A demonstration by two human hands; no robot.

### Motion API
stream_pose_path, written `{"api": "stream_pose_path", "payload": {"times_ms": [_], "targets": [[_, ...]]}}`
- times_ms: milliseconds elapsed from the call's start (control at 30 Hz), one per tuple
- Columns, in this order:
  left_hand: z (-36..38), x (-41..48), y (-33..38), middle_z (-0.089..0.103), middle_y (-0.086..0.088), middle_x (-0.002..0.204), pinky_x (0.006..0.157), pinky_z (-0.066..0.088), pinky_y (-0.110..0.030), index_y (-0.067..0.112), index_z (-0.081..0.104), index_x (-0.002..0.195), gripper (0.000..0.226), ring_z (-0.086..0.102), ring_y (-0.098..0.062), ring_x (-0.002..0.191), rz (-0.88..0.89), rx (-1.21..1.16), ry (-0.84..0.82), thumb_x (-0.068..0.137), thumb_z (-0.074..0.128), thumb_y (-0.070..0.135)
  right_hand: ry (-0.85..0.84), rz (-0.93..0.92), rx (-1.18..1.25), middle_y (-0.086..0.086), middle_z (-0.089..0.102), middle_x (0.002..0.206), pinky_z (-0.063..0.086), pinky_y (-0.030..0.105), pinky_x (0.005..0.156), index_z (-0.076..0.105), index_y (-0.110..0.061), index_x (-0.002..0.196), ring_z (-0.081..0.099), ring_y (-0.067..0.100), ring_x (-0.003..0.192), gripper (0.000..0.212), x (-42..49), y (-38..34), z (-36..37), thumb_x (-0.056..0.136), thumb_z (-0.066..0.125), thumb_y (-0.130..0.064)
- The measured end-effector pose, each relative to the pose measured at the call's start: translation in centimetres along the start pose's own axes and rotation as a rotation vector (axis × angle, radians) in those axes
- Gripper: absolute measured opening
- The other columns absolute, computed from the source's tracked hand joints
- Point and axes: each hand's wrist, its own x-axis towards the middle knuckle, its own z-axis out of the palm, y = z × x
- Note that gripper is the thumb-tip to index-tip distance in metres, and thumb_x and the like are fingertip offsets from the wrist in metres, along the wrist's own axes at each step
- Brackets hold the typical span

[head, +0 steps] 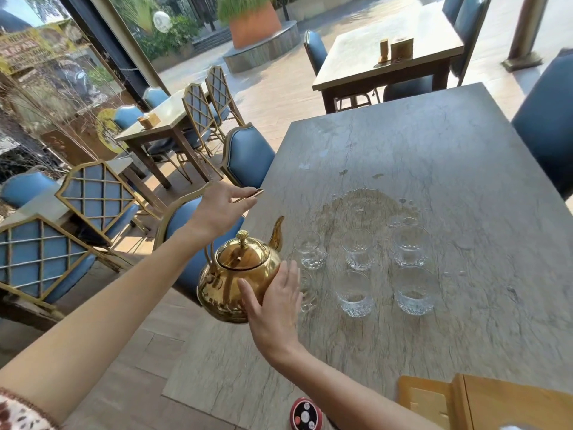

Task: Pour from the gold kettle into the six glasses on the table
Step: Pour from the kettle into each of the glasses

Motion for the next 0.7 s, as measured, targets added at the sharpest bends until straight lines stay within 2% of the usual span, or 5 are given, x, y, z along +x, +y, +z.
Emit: {"api": "stream_pose_path", "payload": {"times_ms": [133, 233, 333, 567, 700], "targets": [[-0.5, -1.1, -0.1, 0.071, -0.017, 0.101, 0.039, 0.035, -0.001, 0.008, 0.064, 0.124, 0.033, 0.057, -0.014, 0.088, 0.071, -0.089, 0.058, 0.093, 0.058, 0.016, 0.047, -0.101, -0.021, 0.006, -0.004, 0.171, -0.001, 0.034, 0.129, -0.003, -0.009, 0.161, -0.009, 0.015, 0.158, 0.119, -0.5, 0.1, -0.3, 0.072, 0.021, -0.085], [-0.6, -1.8, 0.4, 0.067, 0.009, 0.073, 0.038, 0.036, -0.002, 0.008, 0.063, 0.125, 0.034, 0.054, 0.013, 0.044, 0.099, -0.114, 0.025, 0.093, 0.057, 0.017, 0.074, -0.083, 0.007, 0.006, -0.001, 0.171, 0.003, 0.029, 0.128, -0.002, -0.009, 0.161, -0.005, 0.015, 0.158, 0.121, -1.5, 0.3, -0.5, 0.071, 0.022, -0.085], [-0.1, -2.1, 0.8, 0.066, 0.007, 0.083, 0.039, 0.036, -0.005, 0.01, 0.062, 0.126, 0.035, 0.052, 0.02, 0.045, 0.12, -0.106, -0.007, 0.093, 0.057, 0.02, 0.099, -0.065, 0.025, 0.006, 0.005, 0.17, 0.006, 0.031, 0.129, 0.001, -0.01, 0.161, 0.0, 0.016, 0.158, 0.123, -2.5, 0.7, -0.8, 0.069, 0.022, -0.088], [2.2, -1.7, 2.2, 0.04, 0.011, 0.048, 0.027, 0.027, -0.009, 0.011, 0.067, 0.121, 0.033, 0.034, -0.006, 0.031, 0.094, -0.093, -0.143, 0.091, 0.061, 0.022, 0.178, -0.005, -0.059, 0.006, 0.027, 0.154, 0.024, 0.039, 0.124, 0.016, -0.008, 0.158, 0.024, 0.019, 0.146, 0.124, -4.3, 1.9, -1.3, 0.068, 0.014, -0.093], [3.1, -2.0, 3.8, 0.069, -0.025, 0.084, 0.028, 0.03, -0.011, 0.009, 0.064, 0.125, 0.035, 0.034, -0.007, 0.031, 0.143, -0.069, -0.262, 0.092, 0.059, 0.021, 0.074, 0.02, -0.028, 0.007, -0.009, 0.17, -0.005, 0.033, 0.129, -0.01, -0.009, 0.161, -0.012, 0.019, 0.158, 0.106, -4.8, 2.7, -2.0, 0.09, 0.036, -0.073]]}}
